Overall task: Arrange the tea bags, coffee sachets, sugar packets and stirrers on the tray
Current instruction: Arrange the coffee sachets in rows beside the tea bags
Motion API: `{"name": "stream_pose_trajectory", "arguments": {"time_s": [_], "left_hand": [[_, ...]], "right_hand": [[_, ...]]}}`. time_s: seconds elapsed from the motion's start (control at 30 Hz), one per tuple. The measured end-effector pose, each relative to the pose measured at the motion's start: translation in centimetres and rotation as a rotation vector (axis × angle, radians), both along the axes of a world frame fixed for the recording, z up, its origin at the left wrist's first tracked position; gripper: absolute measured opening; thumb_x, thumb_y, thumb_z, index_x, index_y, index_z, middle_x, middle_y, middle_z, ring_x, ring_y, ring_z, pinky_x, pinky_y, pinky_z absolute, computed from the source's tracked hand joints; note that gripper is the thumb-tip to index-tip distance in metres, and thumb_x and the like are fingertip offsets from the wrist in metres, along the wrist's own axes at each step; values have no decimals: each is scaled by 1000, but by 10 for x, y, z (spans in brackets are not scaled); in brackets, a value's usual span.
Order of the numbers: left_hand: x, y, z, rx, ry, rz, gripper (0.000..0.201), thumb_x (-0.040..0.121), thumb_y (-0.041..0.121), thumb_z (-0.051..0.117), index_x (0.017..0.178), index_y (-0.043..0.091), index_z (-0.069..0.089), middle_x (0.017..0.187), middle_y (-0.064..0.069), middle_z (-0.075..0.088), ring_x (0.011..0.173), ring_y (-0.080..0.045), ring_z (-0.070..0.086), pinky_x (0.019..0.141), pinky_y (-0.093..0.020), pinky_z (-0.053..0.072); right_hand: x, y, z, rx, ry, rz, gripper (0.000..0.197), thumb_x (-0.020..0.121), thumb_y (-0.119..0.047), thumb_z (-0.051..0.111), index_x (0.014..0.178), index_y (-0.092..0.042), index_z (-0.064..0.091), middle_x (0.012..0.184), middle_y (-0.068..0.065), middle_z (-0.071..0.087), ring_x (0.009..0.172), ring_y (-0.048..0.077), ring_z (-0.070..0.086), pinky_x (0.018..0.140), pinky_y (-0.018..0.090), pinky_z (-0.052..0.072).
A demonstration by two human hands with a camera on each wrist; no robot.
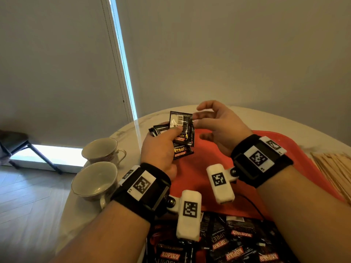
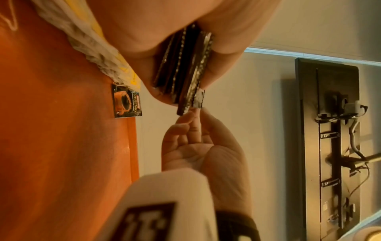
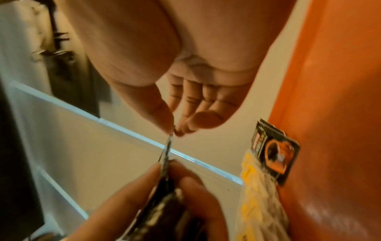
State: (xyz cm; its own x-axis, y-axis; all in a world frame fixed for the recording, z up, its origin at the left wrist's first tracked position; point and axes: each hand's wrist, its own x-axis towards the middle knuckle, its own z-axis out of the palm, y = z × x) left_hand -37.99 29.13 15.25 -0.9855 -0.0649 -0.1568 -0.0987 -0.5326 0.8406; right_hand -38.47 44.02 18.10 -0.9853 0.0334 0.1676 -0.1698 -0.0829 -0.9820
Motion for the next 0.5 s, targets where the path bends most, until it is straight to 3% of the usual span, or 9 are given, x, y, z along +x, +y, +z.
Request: {"name": "stream_pose_trajectory", "arguments": {"time_s": [0.07,0.13,0.2,0.27,0.37,0.5], "left_hand": [[1,-1,3,36,-27,4,28,88,2,76,116,5,71,91,-16,80,74,-32,79,54,-38,62],[1,-2,4,57,-24,-9,30,89,9,79,117,5,71,93,-17,80,77,-32,79,57,-39,62],[-1,-3,6,69,9,-22,39,88,26,81,120,8,71,101,-17,80,86,-33,79,68,-42,62],[-1,-3,6,89,40,-14,52,85,43,82,123,9,70,107,-18,79,91,-35,78,77,-45,60],[-1,-4,5,134,34,8,71,74,56,84,125,8,68,107,-19,78,91,-37,78,78,-47,60],[-1,-2,5,135,66,17,62,78,53,82,118,8,68,98,-15,79,81,-32,77,71,-43,61]], "right_hand": [[0,2,2,79,120,-3,47,77,22,52,97,-17,68,104,12,63,82,13,62,61,23,51],[1,4,5,161,217,72,47,68,16,51,91,-17,75,112,11,65,96,14,63,73,23,54],[5,2,9,290,268,170,45,70,14,55,96,-14,78,121,3,70,113,14,66,89,30,57],[5,0,9,428,259,235,50,75,19,58,108,-13,77,123,0,71,116,19,67,98,38,57],[4,-1,5,499,216,246,53,76,16,65,116,-16,74,116,5,73,110,28,68,94,41,59],[-3,4,1,359,200,132,29,85,10,70,105,-10,74,108,13,76,97,31,72,89,40,59]]}}
